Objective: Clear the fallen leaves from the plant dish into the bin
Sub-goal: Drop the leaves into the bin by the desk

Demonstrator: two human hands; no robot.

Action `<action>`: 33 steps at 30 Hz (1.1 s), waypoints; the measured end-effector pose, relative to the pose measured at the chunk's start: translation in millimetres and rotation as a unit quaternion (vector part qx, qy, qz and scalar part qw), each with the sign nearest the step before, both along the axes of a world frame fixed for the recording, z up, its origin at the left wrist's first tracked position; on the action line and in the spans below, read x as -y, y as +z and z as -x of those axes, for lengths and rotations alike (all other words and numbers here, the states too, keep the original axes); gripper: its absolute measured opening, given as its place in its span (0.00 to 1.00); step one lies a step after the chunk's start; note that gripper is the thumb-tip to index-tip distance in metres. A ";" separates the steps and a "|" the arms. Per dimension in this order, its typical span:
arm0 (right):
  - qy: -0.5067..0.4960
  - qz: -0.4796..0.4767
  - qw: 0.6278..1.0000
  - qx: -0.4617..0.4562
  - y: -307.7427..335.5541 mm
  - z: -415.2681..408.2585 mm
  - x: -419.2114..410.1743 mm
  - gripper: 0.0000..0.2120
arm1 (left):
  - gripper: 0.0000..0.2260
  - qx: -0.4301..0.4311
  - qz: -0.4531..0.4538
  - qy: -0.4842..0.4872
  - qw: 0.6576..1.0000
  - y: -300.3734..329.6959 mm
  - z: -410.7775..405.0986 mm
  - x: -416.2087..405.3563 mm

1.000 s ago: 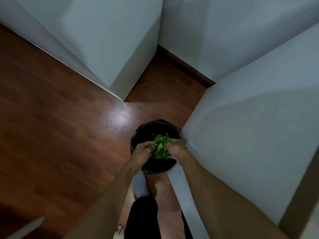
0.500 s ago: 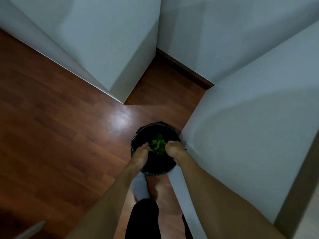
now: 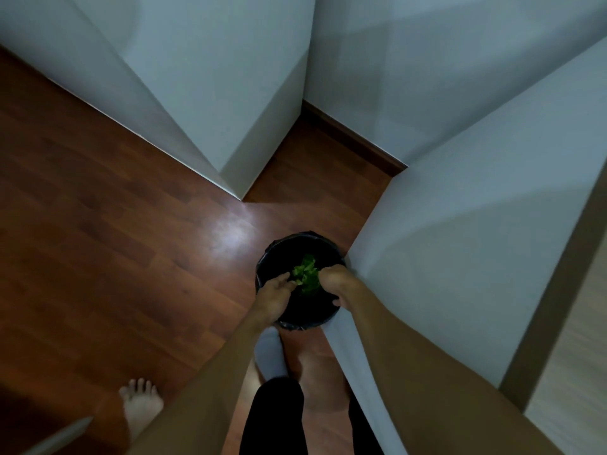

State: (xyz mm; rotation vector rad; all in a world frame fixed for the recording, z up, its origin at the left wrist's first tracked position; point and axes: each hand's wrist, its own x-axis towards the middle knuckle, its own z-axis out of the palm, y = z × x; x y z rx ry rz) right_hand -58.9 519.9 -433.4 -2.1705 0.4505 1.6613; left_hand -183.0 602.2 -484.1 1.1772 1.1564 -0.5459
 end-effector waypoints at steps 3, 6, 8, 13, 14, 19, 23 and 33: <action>-0.060 -0.017 0.997 -0.036 10.2 -0.4 1.9 0.22 | 0.20 0.005 0.067 0.068 0.995 14.5 5.4 -6.6; -0.135 -0.051 0.988 -0.061 26.9 -1.7 2.2 0.24 | 0.21 -0.003 0.087 0.107 0.990 34.1 9.1 -12.4; -0.146 -0.056 0.986 -0.060 40.8 -4.0 3.4 0.26 | 0.20 -0.001 0.084 0.100 0.991 48.0 11.9 -14.0; -0.167 -0.110 0.979 -0.039 84.5 -1.8 4.5 0.28 | 0.22 0.003 0.098 0.100 0.990 97.3 18.1 -20.8; -0.175 -0.126 0.976 -0.029 95.6 -0.8 1.4 0.29 | 0.22 0.007 0.100 0.099 0.990 108.7 17.2 -24.0; -0.193 -0.205 0.959 0.027 160.9 -5.6 -20.7 0.30 | 0.21 0.036 0.076 0.080 0.993 168.9 -6.9 -49.4; -0.196 -0.258 0.943 0.072 222.0 -25.0 -19.7 0.29 | 0.22 0.098 0.032 0.023 0.994 238.2 -37.6 -64.4; -0.221 -0.325 0.898 0.197 392.5 -77.8 86.9 0.31 | 0.21 0.222 -0.049 -0.081 0.971 410.5 -117.9 -7.2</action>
